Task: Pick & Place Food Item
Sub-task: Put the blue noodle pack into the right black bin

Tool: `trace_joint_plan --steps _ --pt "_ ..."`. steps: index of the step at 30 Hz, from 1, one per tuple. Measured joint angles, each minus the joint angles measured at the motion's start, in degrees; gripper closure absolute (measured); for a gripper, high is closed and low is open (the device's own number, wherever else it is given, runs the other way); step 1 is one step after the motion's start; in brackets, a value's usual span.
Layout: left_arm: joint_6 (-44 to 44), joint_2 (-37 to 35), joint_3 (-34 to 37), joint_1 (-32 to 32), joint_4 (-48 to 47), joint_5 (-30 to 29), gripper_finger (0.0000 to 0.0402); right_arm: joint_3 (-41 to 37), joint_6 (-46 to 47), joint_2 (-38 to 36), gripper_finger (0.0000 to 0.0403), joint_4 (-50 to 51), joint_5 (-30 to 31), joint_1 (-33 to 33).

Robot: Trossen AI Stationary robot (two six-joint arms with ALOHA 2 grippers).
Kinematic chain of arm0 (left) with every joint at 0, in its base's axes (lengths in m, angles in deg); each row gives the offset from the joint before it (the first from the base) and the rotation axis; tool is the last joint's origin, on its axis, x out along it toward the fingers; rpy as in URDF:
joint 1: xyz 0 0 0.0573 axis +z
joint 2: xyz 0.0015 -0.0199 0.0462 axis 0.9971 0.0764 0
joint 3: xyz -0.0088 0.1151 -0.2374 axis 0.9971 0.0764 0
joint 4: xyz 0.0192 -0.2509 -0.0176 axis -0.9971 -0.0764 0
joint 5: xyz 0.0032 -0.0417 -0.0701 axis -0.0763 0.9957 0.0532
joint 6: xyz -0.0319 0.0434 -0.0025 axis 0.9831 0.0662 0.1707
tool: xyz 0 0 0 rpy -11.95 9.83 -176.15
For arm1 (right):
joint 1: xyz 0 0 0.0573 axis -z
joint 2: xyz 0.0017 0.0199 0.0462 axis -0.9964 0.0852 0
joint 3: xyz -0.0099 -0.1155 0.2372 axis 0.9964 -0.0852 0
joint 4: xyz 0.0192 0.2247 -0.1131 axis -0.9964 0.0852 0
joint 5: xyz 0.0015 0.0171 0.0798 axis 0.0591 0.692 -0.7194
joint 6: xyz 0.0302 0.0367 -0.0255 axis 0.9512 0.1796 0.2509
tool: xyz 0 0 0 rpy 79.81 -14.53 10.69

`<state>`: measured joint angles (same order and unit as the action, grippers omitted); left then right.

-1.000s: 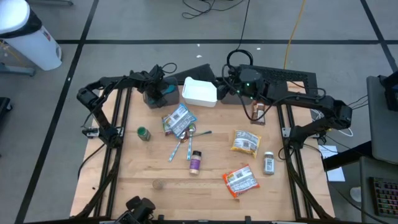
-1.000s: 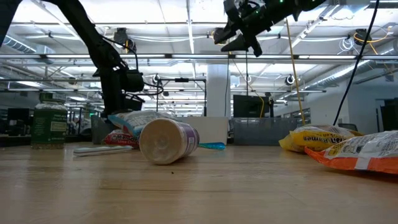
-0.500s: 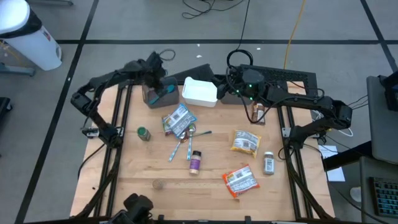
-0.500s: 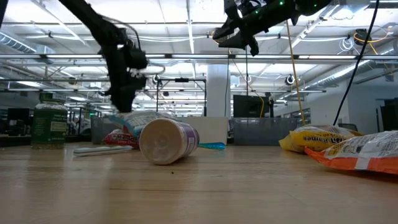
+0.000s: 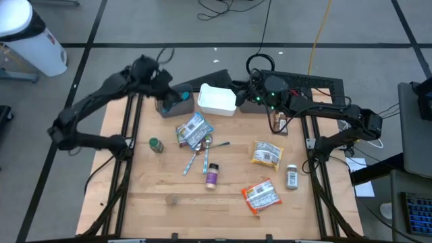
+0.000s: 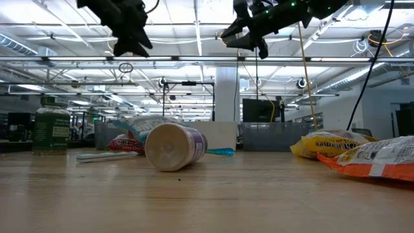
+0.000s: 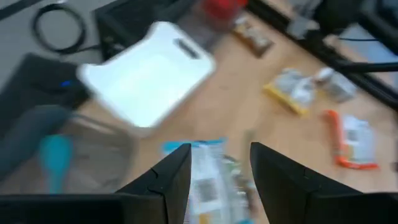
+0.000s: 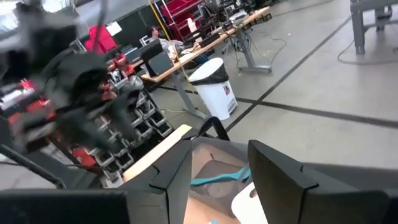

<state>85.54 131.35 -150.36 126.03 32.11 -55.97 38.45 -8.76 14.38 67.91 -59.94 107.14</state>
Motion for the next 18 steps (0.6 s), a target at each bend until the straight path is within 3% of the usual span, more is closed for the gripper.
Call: trace_joint_plan --steps 4,8,13,18 --pt "9.6 -7.1 10.2 -8.7 12.7 -0.2 0.0231 -1.9 2.6 0.0 0.0250 -0.1 0.0 -1.1" --pt "21.1 -11.8 22.0 -18.4 31.9 -2.1 0.0231 -5.3 8.4 0.0 0.0250 -1.6 0.0 -2.6" --pt "32.1 -13.0 33.8 -28.9 53.9 -10.2 0.0231 -12.9 17.1 0.0 0.0250 -14.4 0.0 -5.0" --pt "36.7 -9.4 39.7 -35.8 72.0 -19.0 0.0231 -20.9 24.9 0.0 0.0250 -30.3 0.0 -7.1"
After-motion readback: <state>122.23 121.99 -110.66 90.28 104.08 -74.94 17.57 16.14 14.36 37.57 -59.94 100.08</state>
